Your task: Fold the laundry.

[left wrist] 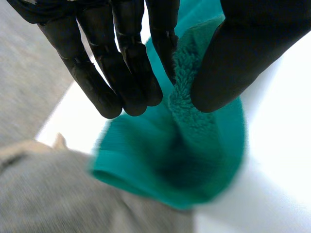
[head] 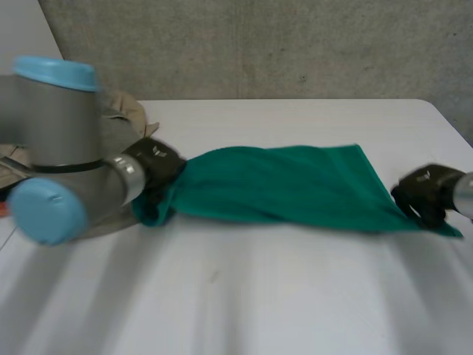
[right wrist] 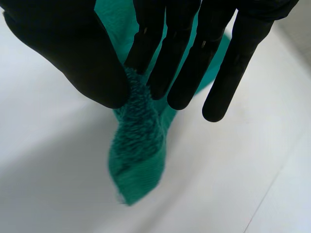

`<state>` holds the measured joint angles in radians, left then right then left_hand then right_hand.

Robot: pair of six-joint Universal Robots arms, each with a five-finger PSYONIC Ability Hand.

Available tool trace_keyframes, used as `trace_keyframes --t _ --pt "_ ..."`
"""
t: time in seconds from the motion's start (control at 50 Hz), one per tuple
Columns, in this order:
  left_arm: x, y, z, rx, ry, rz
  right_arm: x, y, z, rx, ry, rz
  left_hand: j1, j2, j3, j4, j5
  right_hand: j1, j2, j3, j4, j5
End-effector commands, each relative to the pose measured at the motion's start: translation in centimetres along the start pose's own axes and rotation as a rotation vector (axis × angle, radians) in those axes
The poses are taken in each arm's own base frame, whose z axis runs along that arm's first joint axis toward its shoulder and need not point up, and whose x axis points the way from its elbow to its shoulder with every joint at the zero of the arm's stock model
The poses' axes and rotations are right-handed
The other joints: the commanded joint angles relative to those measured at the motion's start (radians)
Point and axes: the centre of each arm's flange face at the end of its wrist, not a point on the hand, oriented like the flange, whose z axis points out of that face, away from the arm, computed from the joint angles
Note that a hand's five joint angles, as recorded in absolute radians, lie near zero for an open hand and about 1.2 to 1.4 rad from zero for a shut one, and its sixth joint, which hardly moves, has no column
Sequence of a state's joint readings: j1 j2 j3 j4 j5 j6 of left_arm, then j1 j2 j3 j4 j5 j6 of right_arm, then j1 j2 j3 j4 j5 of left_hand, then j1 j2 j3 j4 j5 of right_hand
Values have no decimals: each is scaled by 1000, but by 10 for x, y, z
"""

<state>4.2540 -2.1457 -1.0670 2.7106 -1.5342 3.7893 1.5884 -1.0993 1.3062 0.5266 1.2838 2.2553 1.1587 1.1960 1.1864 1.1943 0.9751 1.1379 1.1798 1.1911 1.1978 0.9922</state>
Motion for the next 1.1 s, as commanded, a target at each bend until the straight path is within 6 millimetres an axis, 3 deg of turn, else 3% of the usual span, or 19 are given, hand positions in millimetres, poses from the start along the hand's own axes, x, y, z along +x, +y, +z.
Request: trace_keyframes --t 0.02,0.12,0.24,0.26,0.32,0.38,0.42,0.48,0.5,0.58,0.62,0.68,0.82,0.98,1.1 --pt "11 42 -59 -133 208 -12 -12 20 -59 -246 -313 -150 238 200 210 202 247 258 216 205 198 230" --pt "12 56 -63 -153 245 51 -13 21 -64 -247 -313 -170 238 200 210 202 247 258 216 205 198 230" --pt "-9 50 -22 -105 78 114 -11 14 -37 -206 -261 -173 238 200 210 202 247 258 216 205 198 230" --pt "-19 41 -8 -67 10 126 -10 11 -32 -195 -245 -170 238 200 210 202 247 258 216 205 198 230" --pt "-39 19 7 10 -101 129 7 -6 -17 -131 -126 -123 238 200 210 202 247 258 216 205 198 230" --pt "-74 -21 18 157 -268 89 41 -36 -11 1 72 -63 238 200 210 202 247 258 216 205 198 230" --pt "-105 -59 13 323 -402 31 70 -64 -14 148 240 4 238 200 210 202 247 258 216 205 198 230" --pt "-135 -94 2 503 -520 -36 99 -91 -20 328 404 73 238 200 210 202 247 258 216 205 198 230" --pt "-151 -113 -7 617 -579 -75 117 -105 -26 439 500 118 238 200 210 202 247 258 216 205 198 230" --pt "-177 -142 -22 823 -686 -139 150 -134 -44 722 698 211 238 200 210 202 247 258 216 205 198 230" --pt "-185 -147 -26 867 -719 -156 158 -141 -51 815 750 244 238 200 210 202 247 258 216 205 198 230" --pt "-198 -145 -27 896 -769 -183 162 -153 -58 954 809 250 238 200 210 202 247 258 216 205 198 230" --pt "-201 -124 -9 839 -750 -211 139 -154 -46 922 686 235 238 200 210 202 247 258 216 205 198 230" --pt "-163 -66 41 632 -576 -224 109 -116 2 670 504 274 238 200 210 202 247 258 216 205 198 230" --pt "-112 -3 75 433 -420 -252 66 -70 50 412 331 219 238 200 210 202 247 258 216 205 198 230"
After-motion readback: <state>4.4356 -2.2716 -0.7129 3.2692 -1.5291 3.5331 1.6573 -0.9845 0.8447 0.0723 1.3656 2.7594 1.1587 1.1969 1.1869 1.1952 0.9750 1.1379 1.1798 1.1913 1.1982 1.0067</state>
